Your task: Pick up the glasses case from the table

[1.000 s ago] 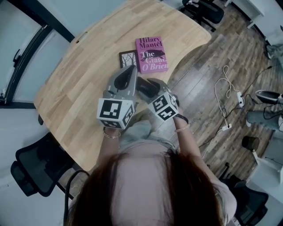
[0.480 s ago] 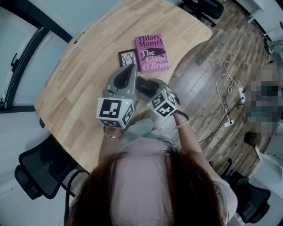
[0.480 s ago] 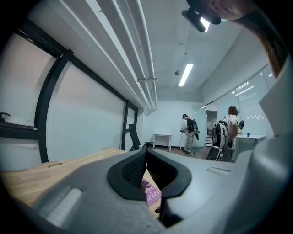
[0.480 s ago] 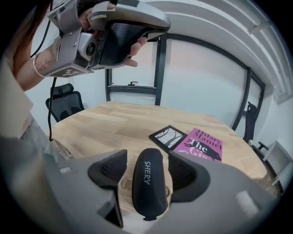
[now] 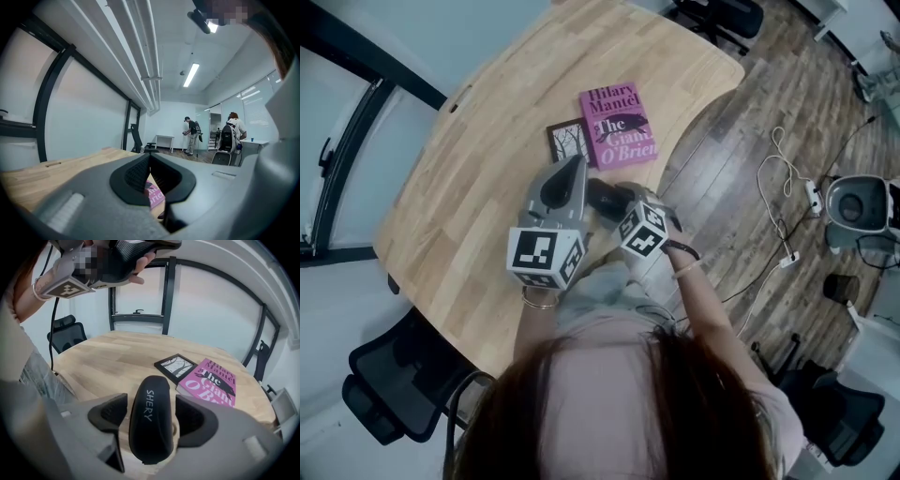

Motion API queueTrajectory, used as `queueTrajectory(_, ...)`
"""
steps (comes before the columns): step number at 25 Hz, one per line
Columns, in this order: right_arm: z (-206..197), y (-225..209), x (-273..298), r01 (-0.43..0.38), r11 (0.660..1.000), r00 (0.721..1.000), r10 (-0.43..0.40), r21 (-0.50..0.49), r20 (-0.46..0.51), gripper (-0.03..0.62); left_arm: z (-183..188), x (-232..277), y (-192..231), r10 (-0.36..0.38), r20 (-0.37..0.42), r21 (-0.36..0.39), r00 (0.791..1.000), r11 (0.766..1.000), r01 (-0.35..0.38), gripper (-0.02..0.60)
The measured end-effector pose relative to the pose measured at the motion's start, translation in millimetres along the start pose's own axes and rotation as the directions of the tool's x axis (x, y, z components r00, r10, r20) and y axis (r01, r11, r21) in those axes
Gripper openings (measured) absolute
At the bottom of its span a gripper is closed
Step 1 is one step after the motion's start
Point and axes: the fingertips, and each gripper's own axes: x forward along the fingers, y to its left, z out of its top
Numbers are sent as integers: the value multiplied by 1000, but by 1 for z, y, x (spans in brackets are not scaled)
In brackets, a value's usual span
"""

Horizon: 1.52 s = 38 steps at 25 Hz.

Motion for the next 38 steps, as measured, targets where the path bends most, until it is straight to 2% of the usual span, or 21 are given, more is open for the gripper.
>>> queueTrajectory(14,-15,-2,30,-29,1000,993,30,10,-110,337,-17,9,18,-18,-21,-54,1000,998,17,9)
queueTrajectory(19,-18,-3,38,-35,999,991,38,30,-131,342,-27,12,22,-27,-40,-49,999,999,25,9)
queueTrajectory(32,-24,-6,49,-39,996,989,51,86,-140,357,-37,15,35,-21,-57,-61,998,998,17,9)
queueTrajectory(38,-25,-12,47,18,992,994,-4,121,-111,356,-43,13,35,-13,-63,-74,998,997,9,9)
